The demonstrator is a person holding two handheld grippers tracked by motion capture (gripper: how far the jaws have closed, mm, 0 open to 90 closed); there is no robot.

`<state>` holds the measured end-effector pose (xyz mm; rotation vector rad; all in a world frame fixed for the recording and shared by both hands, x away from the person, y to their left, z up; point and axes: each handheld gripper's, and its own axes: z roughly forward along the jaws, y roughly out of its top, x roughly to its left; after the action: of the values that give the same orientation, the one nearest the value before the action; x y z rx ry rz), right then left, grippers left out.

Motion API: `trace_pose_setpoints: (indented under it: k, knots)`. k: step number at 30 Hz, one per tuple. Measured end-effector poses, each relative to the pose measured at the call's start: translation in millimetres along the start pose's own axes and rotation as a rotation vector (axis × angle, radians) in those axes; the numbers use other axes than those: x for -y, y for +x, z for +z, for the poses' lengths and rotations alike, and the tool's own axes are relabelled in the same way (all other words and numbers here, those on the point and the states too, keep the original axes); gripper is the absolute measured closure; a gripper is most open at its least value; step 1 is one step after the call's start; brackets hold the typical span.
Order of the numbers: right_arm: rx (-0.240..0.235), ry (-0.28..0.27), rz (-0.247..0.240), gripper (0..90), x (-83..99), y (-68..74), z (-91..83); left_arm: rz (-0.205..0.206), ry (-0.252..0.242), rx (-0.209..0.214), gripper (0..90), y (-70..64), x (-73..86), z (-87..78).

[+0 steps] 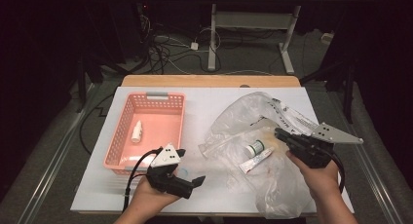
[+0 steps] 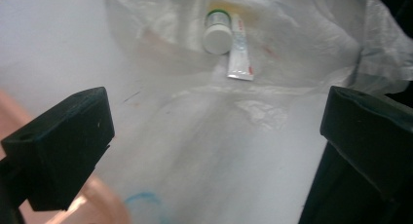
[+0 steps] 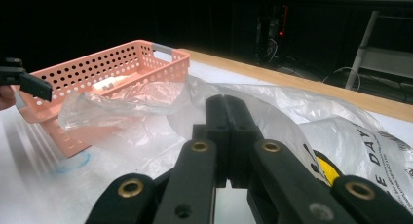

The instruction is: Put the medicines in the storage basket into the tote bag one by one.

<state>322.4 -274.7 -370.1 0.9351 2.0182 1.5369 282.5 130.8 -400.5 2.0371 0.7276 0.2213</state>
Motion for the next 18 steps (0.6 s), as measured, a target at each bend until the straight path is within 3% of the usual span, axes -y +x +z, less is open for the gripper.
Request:
trace_pose_setpoints:
  k: [9, 18]
  knots:
    - [0.001, 0.001, 0.003, 90.0, 0.7, -0.4, -0.5, -0.048, -0.005, -0.099, 0.0, 34.1, 13.6, -20.5]
    - [0.003, 0.005, 0.003, 90.0, 2.1, 0.0, 0.6, -0.101, -0.022, -0.154, 0.0, 56.0, 21.6, -35.3]
